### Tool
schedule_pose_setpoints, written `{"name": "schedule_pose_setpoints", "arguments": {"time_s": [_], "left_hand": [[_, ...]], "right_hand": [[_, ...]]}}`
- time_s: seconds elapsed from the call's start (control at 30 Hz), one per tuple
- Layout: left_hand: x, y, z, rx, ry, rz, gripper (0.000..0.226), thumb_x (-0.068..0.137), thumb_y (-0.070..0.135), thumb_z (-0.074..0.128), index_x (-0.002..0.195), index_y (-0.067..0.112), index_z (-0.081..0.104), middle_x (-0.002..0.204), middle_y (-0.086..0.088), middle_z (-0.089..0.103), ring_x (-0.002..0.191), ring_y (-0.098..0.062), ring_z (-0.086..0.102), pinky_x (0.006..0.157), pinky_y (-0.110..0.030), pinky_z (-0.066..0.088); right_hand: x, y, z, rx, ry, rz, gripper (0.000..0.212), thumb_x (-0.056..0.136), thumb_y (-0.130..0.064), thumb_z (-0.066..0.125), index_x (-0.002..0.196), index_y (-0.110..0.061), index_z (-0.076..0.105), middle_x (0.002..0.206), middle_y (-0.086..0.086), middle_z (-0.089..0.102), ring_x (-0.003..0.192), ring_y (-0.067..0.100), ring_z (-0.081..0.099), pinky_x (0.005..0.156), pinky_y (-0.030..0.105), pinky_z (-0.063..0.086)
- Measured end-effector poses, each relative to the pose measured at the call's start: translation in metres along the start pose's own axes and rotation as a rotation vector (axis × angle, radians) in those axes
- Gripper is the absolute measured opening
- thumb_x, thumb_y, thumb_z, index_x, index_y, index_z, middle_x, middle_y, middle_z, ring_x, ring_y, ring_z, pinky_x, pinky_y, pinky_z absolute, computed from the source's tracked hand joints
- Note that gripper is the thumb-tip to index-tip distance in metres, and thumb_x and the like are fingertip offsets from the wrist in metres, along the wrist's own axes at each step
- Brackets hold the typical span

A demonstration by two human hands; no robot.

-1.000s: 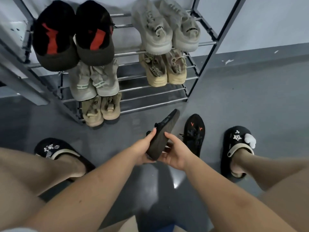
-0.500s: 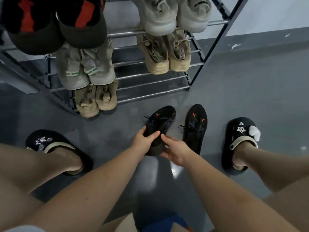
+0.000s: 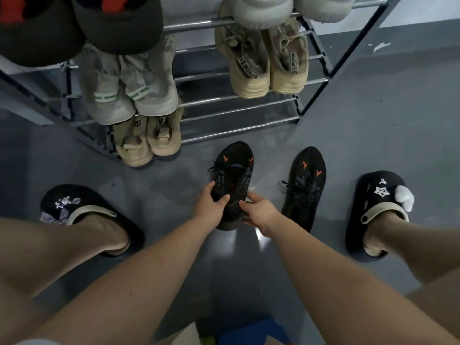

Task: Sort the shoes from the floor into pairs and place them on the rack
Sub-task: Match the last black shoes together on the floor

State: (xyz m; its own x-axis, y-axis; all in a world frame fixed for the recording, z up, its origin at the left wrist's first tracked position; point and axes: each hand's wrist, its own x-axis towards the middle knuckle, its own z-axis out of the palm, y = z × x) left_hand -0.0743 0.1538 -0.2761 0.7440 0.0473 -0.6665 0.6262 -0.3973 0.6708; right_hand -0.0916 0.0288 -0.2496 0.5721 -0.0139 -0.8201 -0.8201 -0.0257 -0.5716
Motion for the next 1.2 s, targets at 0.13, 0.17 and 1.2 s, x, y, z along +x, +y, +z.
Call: {"name": "schedule_pose_setpoints", "arguments": {"time_s": [0.13,0.17,1.2], "left_hand": [[0.005,-0.002,-0.005,0.052,-0.096,-0.042,0.068,0.085,0.022,0.067,0.143,0.017,0.032,0.14,-0.003,0.047,0.13,-0.023,0.045,0.11,-0.039,0.036],[0.005,-0.002,-0.006,0.069,-0.12,-0.044,0.067,0.084,0.021,0.068,0.141,0.017,0.034,0.139,-0.003,0.049,0.129,-0.023,0.046,0.11,-0.039,0.036],[-0.002,0.038,0.141,0.318,-0.413,-0.196,0.063,0.097,0.035,0.048,0.15,0.012,0.022,0.154,-0.009,0.028,0.139,-0.027,0.031,0.113,-0.038,0.031]], "right_hand": [[0.004,0.005,-0.004,-0.14,0.029,0.0,0.043,0.098,-0.012,0.047,0.141,-0.014,0.043,0.13,0.013,0.058,0.111,0.024,0.057,0.075,0.022,0.047],[0.004,0.006,-0.007,-0.154,0.033,0.006,0.046,0.098,-0.014,0.049,0.143,-0.014,0.04,0.133,0.011,0.056,0.118,0.024,0.055,0.084,0.025,0.048],[0.017,0.07,-0.145,0.052,0.445,0.19,0.049,0.094,-0.024,0.058,0.133,0.003,0.046,0.128,0.017,0.058,0.102,0.027,0.057,0.07,0.026,0.049]]}}
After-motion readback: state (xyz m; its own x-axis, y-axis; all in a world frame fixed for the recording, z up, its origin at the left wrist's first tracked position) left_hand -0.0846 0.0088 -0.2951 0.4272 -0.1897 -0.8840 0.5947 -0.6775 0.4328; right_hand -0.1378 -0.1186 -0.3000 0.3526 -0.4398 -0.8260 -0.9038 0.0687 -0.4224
